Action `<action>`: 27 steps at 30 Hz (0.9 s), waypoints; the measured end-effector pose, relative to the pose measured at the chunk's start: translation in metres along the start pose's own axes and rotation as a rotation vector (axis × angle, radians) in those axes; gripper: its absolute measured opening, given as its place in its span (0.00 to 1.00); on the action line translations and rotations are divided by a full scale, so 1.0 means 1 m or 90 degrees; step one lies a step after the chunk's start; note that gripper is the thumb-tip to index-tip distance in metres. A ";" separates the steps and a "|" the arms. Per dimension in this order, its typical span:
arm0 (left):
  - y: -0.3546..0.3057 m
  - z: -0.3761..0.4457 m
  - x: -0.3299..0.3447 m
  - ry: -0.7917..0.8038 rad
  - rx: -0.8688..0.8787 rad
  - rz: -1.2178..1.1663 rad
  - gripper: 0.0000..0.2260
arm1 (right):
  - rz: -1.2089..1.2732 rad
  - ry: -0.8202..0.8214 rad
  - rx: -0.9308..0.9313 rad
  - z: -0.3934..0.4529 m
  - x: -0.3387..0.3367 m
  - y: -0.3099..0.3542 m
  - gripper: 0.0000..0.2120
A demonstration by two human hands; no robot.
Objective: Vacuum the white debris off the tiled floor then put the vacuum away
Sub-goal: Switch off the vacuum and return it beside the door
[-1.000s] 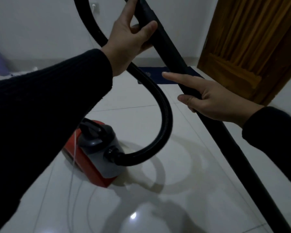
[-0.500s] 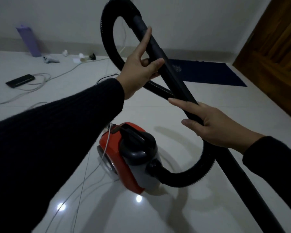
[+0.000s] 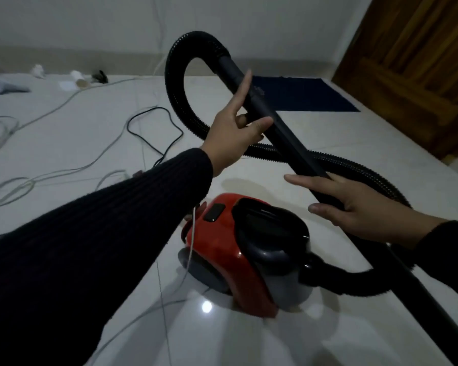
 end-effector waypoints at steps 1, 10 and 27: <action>0.009 -0.001 -0.009 0.018 0.001 -0.008 0.36 | -0.001 -0.001 0.016 0.007 0.010 0.004 0.30; 0.060 -0.018 -0.053 0.066 -0.052 -0.102 0.36 | -0.018 -0.033 0.150 0.042 0.064 0.040 0.30; 0.123 -0.085 -0.058 0.218 -0.175 0.298 0.31 | -0.152 -0.169 0.163 0.056 0.067 0.040 0.28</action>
Point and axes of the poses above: each hand's wrist, its own z-axis towards the middle knuckle, its own x-axis out of the palm, y = z × x, the point moved 3 cm from there along z, towards the middle knuckle, and after that the axes turned 9 degrees about y, right-handed, at the moved point
